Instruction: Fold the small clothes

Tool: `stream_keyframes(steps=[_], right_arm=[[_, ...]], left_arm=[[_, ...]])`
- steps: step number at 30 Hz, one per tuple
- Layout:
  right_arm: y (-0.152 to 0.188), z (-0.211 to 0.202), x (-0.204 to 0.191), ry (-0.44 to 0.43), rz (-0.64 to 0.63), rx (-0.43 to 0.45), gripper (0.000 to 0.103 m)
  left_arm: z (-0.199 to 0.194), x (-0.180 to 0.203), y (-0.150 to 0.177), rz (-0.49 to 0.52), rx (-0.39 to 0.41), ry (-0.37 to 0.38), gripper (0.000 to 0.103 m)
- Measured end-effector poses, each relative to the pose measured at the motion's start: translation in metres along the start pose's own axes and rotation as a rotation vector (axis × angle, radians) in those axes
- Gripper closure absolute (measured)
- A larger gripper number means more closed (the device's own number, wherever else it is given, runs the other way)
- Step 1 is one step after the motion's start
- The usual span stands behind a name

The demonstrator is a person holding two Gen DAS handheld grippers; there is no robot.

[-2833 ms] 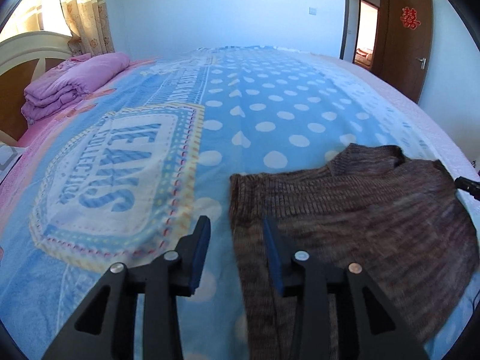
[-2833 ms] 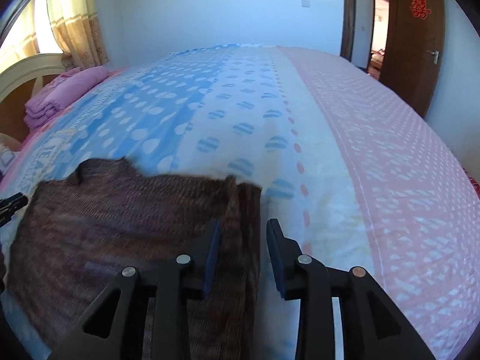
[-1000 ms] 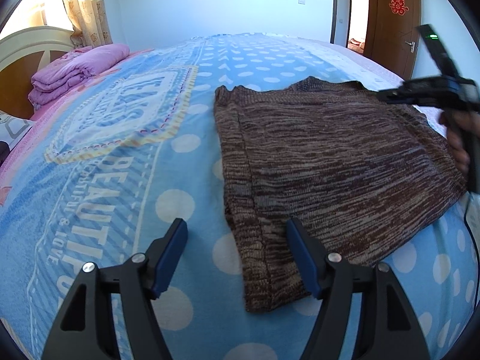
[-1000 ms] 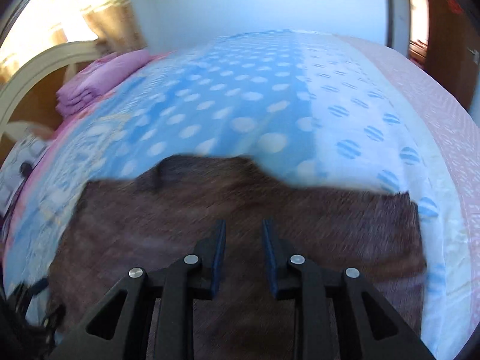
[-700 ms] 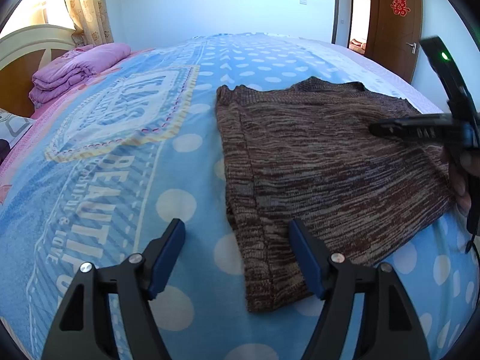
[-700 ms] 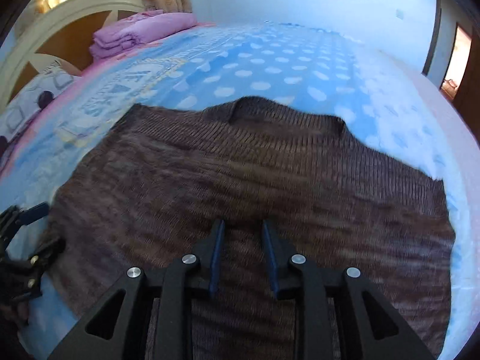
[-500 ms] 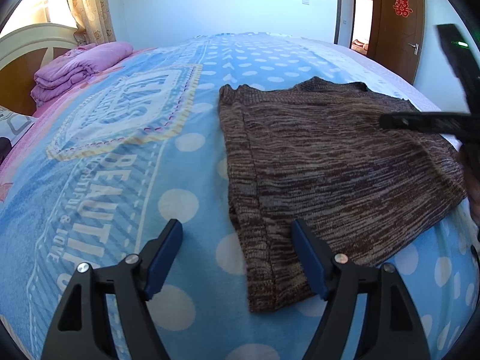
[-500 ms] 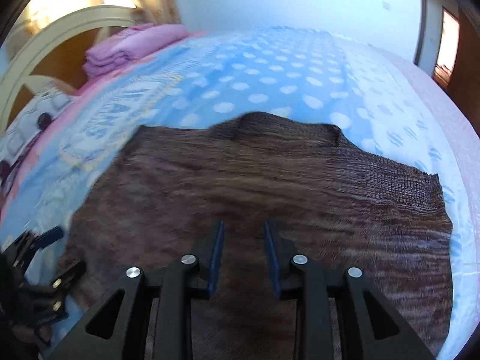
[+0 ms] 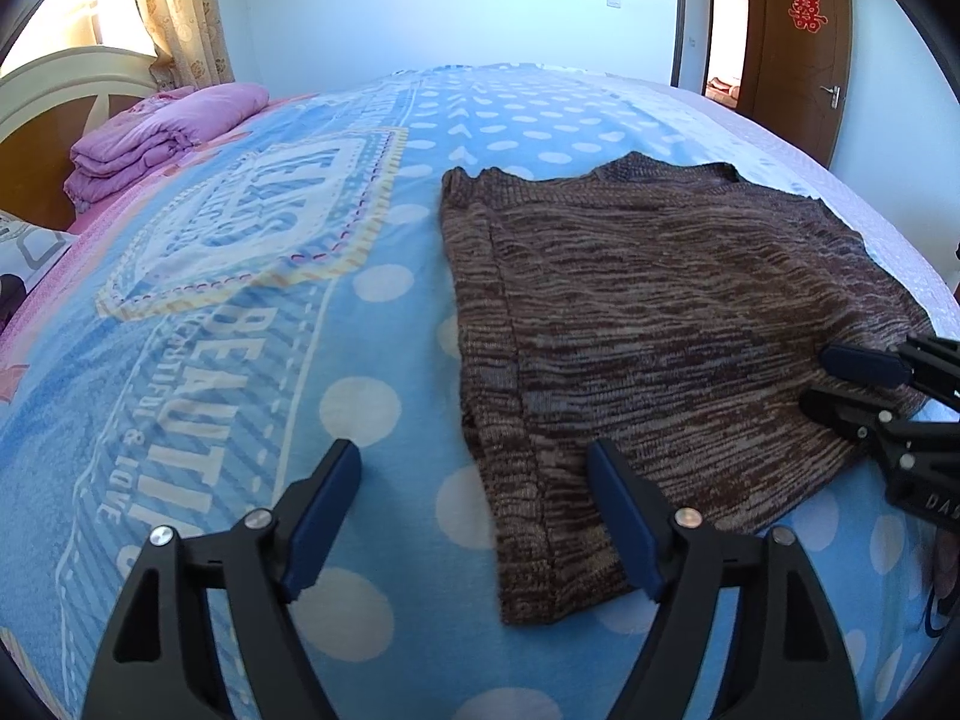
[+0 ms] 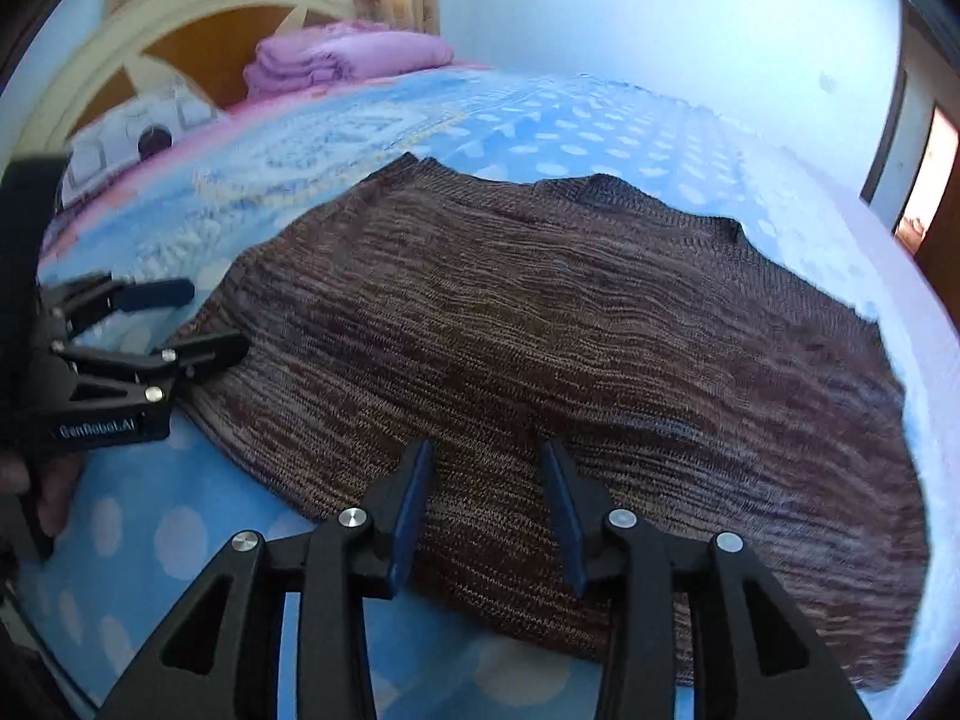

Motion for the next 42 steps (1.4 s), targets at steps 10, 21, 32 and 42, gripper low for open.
stream_keyframes(steps=[10, 21, 32, 42], right_arm=[[0.012, -0.027, -0.008, -0.001, -0.021, 0.032, 0.061], [0.023, -0.038, -0.087, -0.042, -0.259, 0.077, 0.049], [0.024, -0.003, -0.144, 0.046, -0.435, 0.085, 0.049], [0.016, 0.005, -0.142, 0.037, -0.384, 0.072, 0.062]], left_arm=[[-0.016, -0.011, 0.004, -0.033, 0.002, 0.045, 0.012], [-0.029, -0.084, -0.025, -0.091, 0.096, 0.027, 0.005], [0.018, -0.067, -0.072, -0.187, 0.063, 0.261, 0.005], [0.065, -0.028, -0.106, -0.108, 0.004, 0.329, 0.018]])
Point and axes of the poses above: each gripper's, at about its wrist camera, not at the fingertips, and z roughly the way its jaws point, x to its right, y to its underside, the point moved 9 cm from there along z, roughly the way its jaws point, and after that the axes turned 9 degrees about z, right-handed, at the moved point
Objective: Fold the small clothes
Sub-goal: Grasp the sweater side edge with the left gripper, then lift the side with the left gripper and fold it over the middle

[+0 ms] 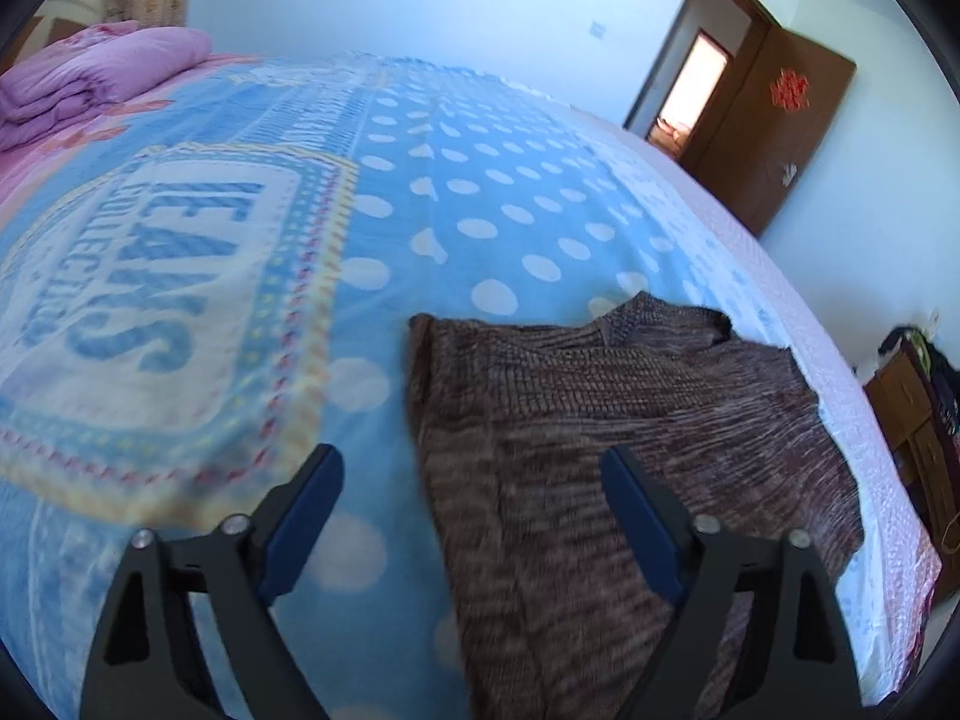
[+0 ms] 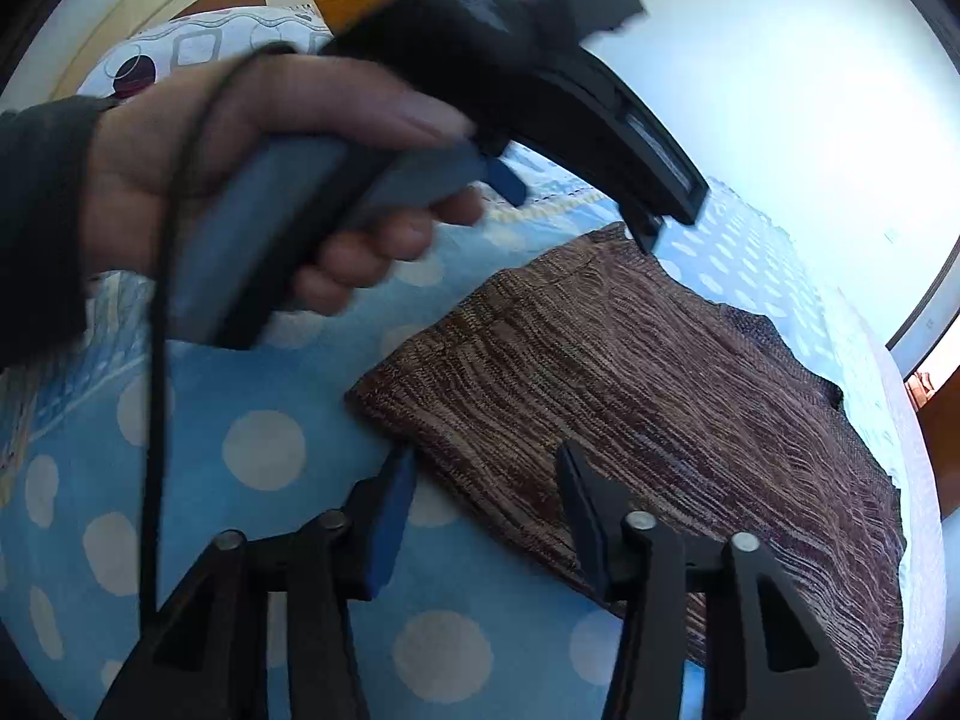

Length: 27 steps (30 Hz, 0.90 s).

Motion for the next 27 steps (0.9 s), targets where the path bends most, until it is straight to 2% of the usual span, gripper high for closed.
stream_keyframes(steps=[5, 7, 8, 9, 10, 11, 20, 27], right_arm=[[-0.003, 0.003, -0.007, 0.004, -0.017, 0.006, 0.075], [-0.002, 0.003, -0.009, 0.0, -0.028, 0.009, 0.084], [-0.002, 0.003, -0.011, -0.003, -0.032, 0.01, 0.086], [-0.001, 0.002, -0.011, -0.007, -0.035, 0.012, 0.091], [-0.001, 0.001, -0.012, -0.009, -0.034, 0.013, 0.094], [-0.001, 0.001, -0.011, -0.014, -0.03, 0.014, 0.094], [-0.004, -0.022, 0.001, -0.067, 0.044, 0.058, 0.098], [-0.006, -0.042, 0.032, -0.091, 0.15, 0.083, 0.098]], left_arm=[[0.03, 0.003, -0.005, 0.014, -0.069, -0.008, 0.031], [0.033, 0.001, -0.007, 0.018, -0.055, -0.013, 0.044], [0.035, 0.003, -0.007, 0.019, -0.062, 0.0, 0.055], [0.035, 0.004, -0.008, 0.011, -0.058, 0.023, 0.072], [0.036, 0.006, -0.008, 0.007, -0.057, 0.045, 0.083], [0.034, 0.007, -0.008, 0.009, -0.057, 0.043, 0.087], [0.024, 0.001, -0.016, -0.098, -0.089, 0.08, 0.09], [0.002, 0.021, -0.035, -0.109, -0.041, 0.113, 0.091]])
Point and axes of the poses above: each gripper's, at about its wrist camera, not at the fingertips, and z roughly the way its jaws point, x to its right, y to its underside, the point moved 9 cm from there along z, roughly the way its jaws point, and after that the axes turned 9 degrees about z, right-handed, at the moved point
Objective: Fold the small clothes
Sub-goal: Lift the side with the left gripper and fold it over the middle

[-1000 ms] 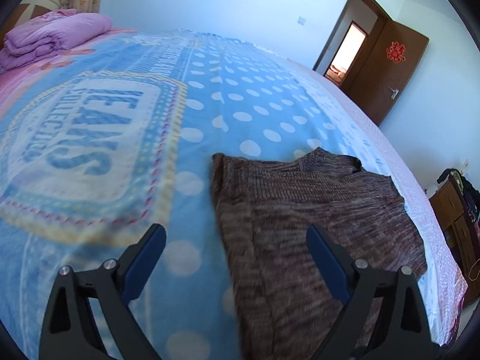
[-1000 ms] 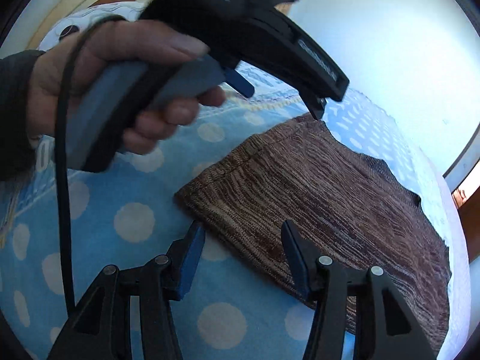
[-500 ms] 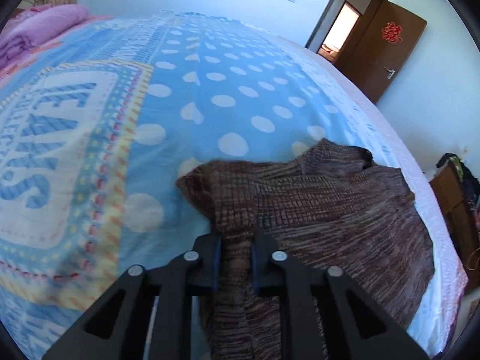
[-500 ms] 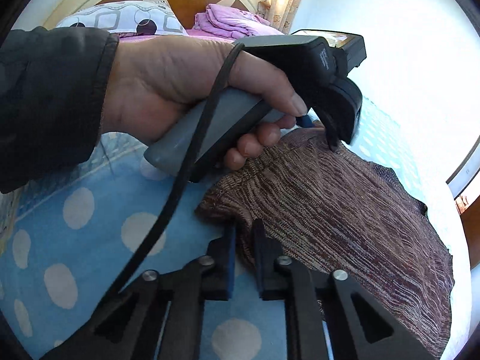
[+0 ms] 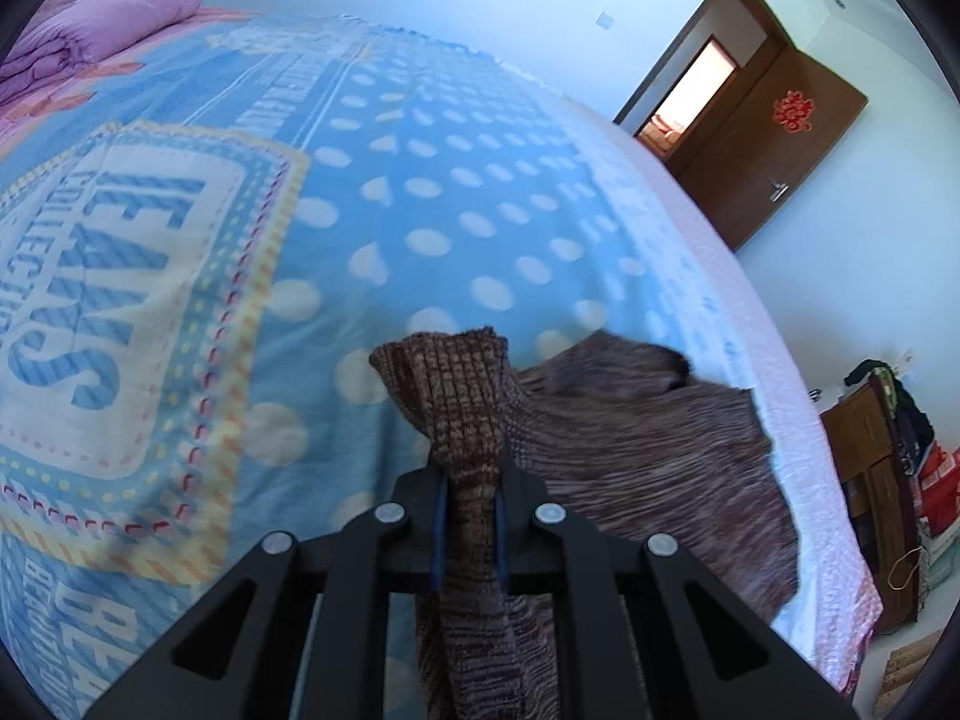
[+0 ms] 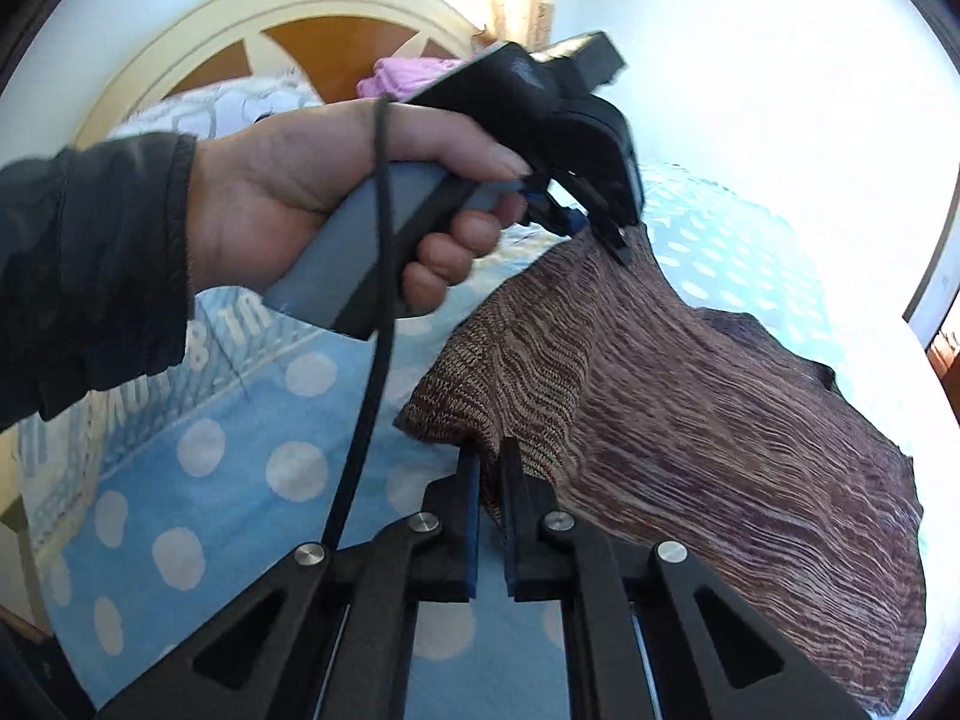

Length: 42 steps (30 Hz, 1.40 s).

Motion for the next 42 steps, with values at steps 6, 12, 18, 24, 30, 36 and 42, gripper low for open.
stream_keyframes(steps=[6, 12, 18, 24, 30, 36, 42], right_arm=[[0.003, -0.011, 0.025, 0.015, 0.07, 0.014, 0.098], [0.007, -0.023, 0.051, -0.011, 0.157, 0.019, 0.099], [0.007, -0.048, 0.08, -0.019, 0.23, 0.044, 0.099], [0.012, -0.068, 0.111, 0.01, 0.267, 0.061, 0.099], [0.022, -0.084, 0.136, -0.002, 0.338, 0.067, 0.099], [0.033, -0.103, 0.168, -0.011, 0.429, 0.067, 0.099], [0.051, -0.109, 0.196, -0.003, 0.516, 0.049, 0.099]], left_arm=[[-0.011, 0.031, -0.013, 0.014, 0.024, 0.035, 0.091], [-0.015, 0.065, -0.024, 0.019, 0.04, 0.08, 0.091], [-0.009, 0.099, -0.036, 0.039, 0.042, 0.101, 0.091], [0.004, 0.128, -0.042, 0.056, 0.032, 0.134, 0.091], [0.017, 0.165, -0.048, 0.089, 0.022, 0.169, 0.091], [0.036, 0.201, -0.049, 0.127, -0.002, 0.183, 0.091], [0.06, 0.231, -0.046, 0.171, -0.041, 0.197, 0.091]])
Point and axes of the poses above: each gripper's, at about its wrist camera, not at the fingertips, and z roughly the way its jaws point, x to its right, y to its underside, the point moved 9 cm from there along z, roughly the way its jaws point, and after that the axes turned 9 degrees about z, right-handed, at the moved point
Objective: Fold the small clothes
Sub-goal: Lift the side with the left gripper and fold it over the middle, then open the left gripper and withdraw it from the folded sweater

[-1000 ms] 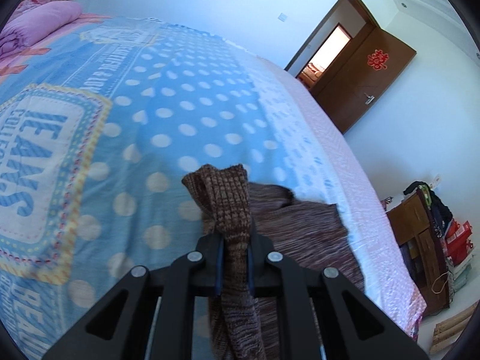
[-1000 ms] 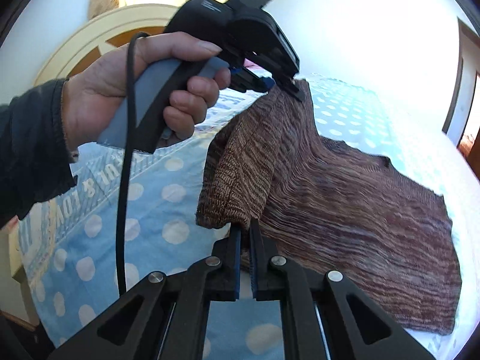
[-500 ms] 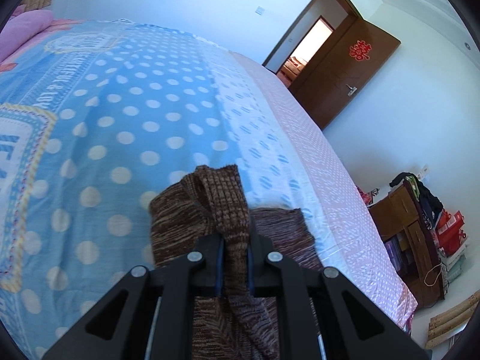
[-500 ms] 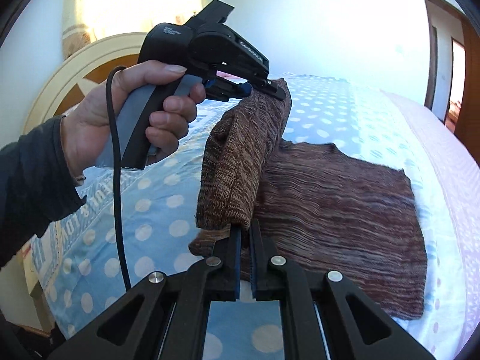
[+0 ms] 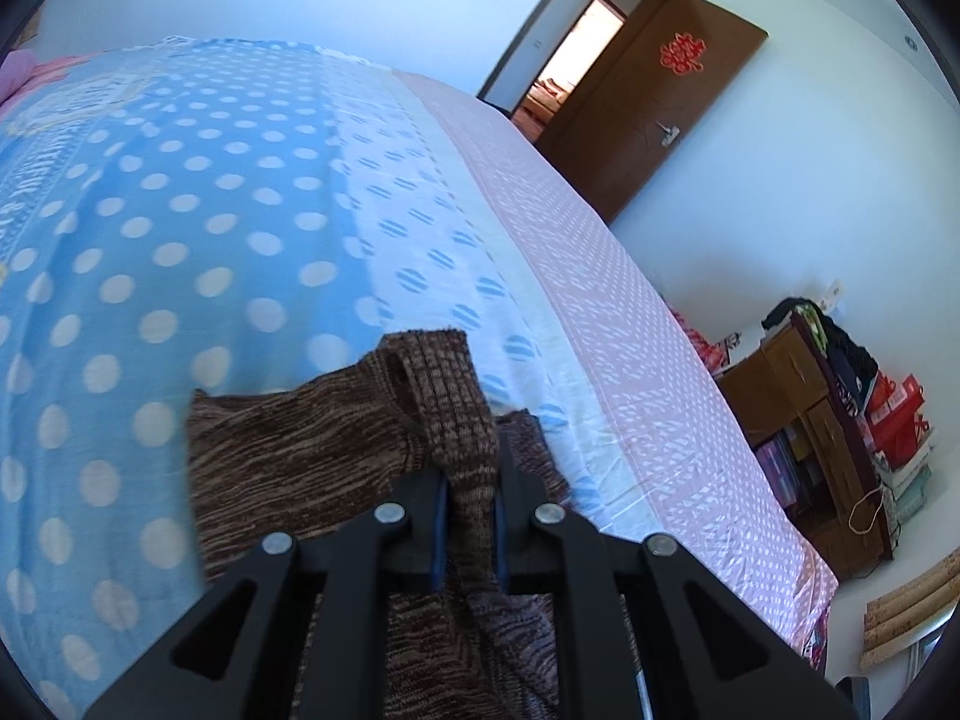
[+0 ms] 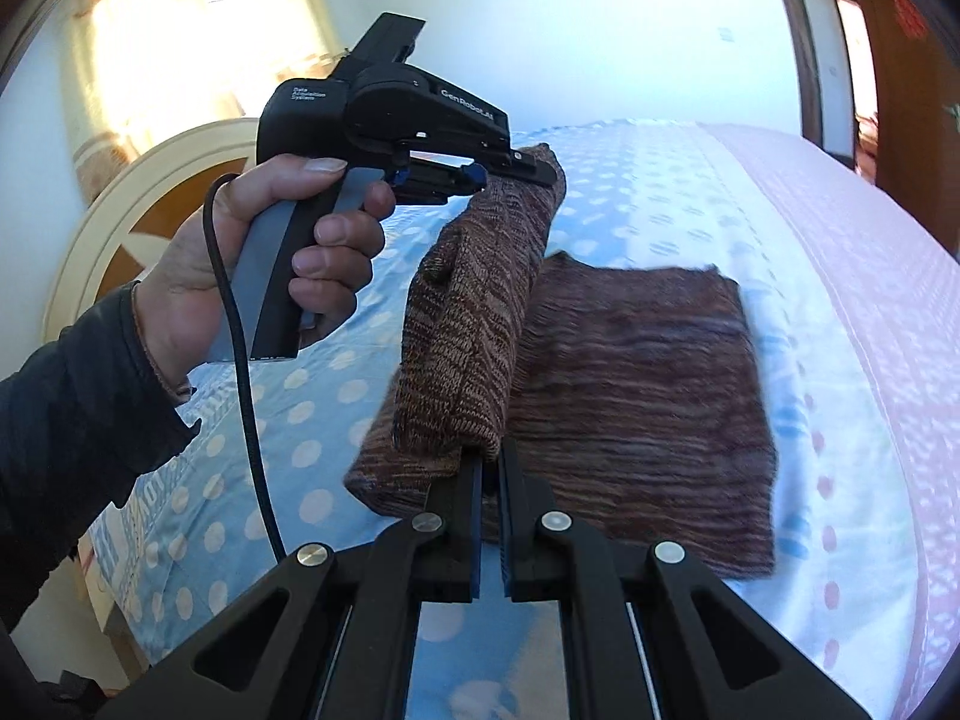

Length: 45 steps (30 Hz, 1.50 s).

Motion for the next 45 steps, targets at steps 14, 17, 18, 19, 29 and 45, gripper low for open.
stream_keyframes(steps=[14, 17, 18, 19, 29, 45], right_arm=[[0.02, -0.003, 0.082, 0.023, 0.227, -0.061, 0.099], [0.026, 0.006, 0.098, 0.02, 0.279, -0.088, 0.099], [0.029, 0.01, 0.104, 0.018, 0.301, -0.097, 0.099], [0.03, 0.011, 0.107, 0.008, 0.32, -0.106, 0.099], [0.027, -0.004, 0.131, 0.004, 0.418, -0.073, 0.098], [-0.028, 0.038, 0.088, 0.123, 0.151, -0.025, 0.097]], left_arm=[[0.067, 0.047, 0.015, 0.093, -0.104, -0.018, 0.091], [0.085, 0.052, 0.022, 0.136, -0.132, -0.063, 0.09], [0.091, 0.051, 0.023, 0.138, -0.139, -0.075, 0.087], [0.093, 0.052, 0.025, 0.136, -0.145, -0.082, 0.086], [0.011, 0.049, 0.048, 0.243, 0.026, -0.179, 0.032], [-0.006, 0.006, 0.143, 0.323, -0.023, -0.327, 0.01]])
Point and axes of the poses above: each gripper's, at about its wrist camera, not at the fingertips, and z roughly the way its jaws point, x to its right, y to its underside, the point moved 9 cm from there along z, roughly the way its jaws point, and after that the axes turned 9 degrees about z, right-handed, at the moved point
